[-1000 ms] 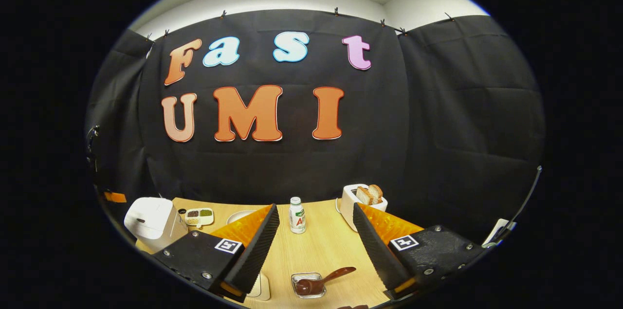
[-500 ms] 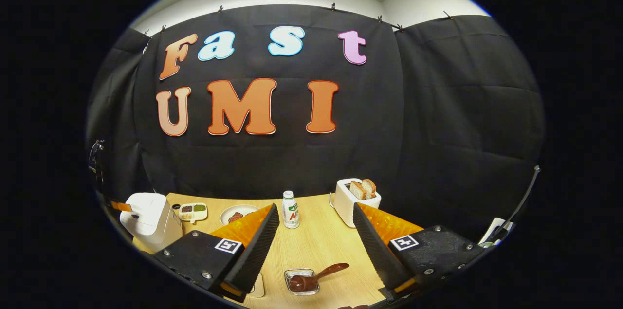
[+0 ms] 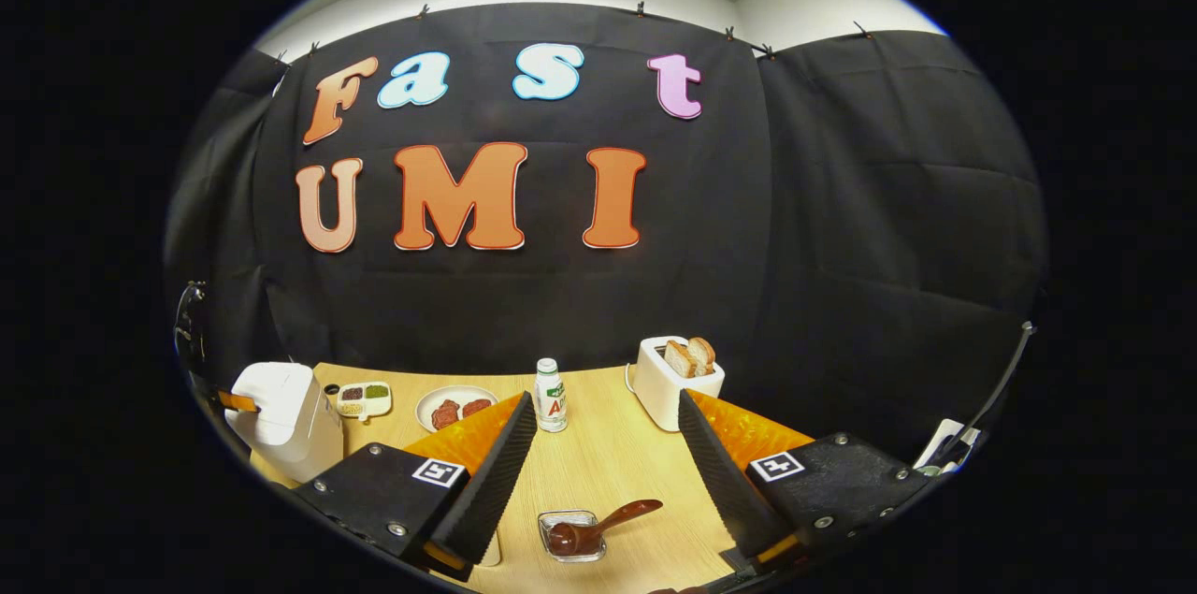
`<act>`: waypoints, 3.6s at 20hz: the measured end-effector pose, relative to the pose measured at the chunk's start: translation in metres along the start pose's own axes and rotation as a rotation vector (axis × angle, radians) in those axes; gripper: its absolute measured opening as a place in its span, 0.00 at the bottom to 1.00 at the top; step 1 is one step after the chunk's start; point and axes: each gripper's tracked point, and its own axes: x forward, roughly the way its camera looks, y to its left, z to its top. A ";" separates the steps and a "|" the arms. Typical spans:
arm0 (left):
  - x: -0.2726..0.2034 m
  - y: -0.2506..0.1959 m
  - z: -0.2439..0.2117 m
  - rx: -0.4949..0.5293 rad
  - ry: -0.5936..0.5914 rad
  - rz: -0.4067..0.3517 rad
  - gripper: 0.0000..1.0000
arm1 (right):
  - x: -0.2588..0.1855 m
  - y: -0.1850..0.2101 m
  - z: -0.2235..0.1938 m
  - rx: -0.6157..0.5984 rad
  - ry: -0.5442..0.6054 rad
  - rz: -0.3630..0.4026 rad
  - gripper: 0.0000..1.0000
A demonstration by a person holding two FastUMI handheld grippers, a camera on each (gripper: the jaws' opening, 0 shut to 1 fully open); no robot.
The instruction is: Close the left gripper, press the button to open the rice cooker; take a wooden spoon from the chopstick holder with the right hand, scoop a spoonful of rice and pour it into the rice cooker, then put the wooden spoon back into the chopstick holder.
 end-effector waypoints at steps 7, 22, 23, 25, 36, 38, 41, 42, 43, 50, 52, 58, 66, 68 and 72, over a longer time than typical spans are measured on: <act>-0.003 -0.002 0.001 0.025 -0.034 0.031 0.05 | -0.001 0.008 -0.006 0.007 0.013 0.027 0.95; -0.161 -0.016 0.151 0.039 -0.532 0.108 0.04 | -0.010 -0.020 0.002 0.055 -0.044 0.009 0.95; -0.168 -0.013 0.151 0.038 -0.545 0.109 0.04 | -0.010 -0.021 0.002 0.056 -0.044 0.008 0.95; -0.178 -0.014 0.153 0.034 -0.568 0.110 0.04 | -0.011 -0.024 0.001 0.062 -0.044 0.012 0.95; -0.205 -0.011 0.152 0.058 -0.626 0.186 0.07 | -0.002 -0.047 -0.024 0.102 -0.030 -0.004 0.95; -0.215 -0.019 0.156 0.092 -0.667 0.188 0.07 | 0.001 -0.052 -0.036 0.125 -0.011 -0.008 0.95; -0.224 -0.035 0.156 0.100 -0.684 0.151 0.36 | 0.006 -0.056 -0.047 0.139 -0.001 -0.010 0.95; -0.226 -0.039 0.156 0.096 -0.693 0.134 0.36 | 0.007 -0.056 -0.052 0.146 0.003 -0.006 0.95; -0.234 -0.044 0.157 0.094 -0.705 0.122 0.39 | 0.010 -0.057 -0.058 0.156 0.013 -0.004 0.95; -0.243 -0.048 0.153 0.091 -0.730 0.152 1.00 | 0.029 -0.051 -0.118 0.284 0.115 0.043 0.95; -0.245 -0.047 0.150 0.076 -0.726 0.162 1.00 | 0.036 -0.052 -0.135 0.318 0.143 0.040 1.00; -0.248 -0.040 0.137 0.041 -0.705 0.190 1.00 | 0.050 -0.039 -0.174 0.500 0.229 0.104 0.95; -0.258 -0.015 0.122 -0.002 -0.683 0.262 1.00 | 0.075 -0.020 -0.205 0.698 0.289 0.148 0.92; -0.257 -0.013 0.120 0.004 -0.668 0.270 1.00 | 0.078 -0.016 -0.206 0.787 0.296 0.158 0.81; -0.260 -0.009 0.118 0.021 -0.665 0.290 1.00 | 0.078 -0.012 -0.210 0.910 0.304 0.189 0.41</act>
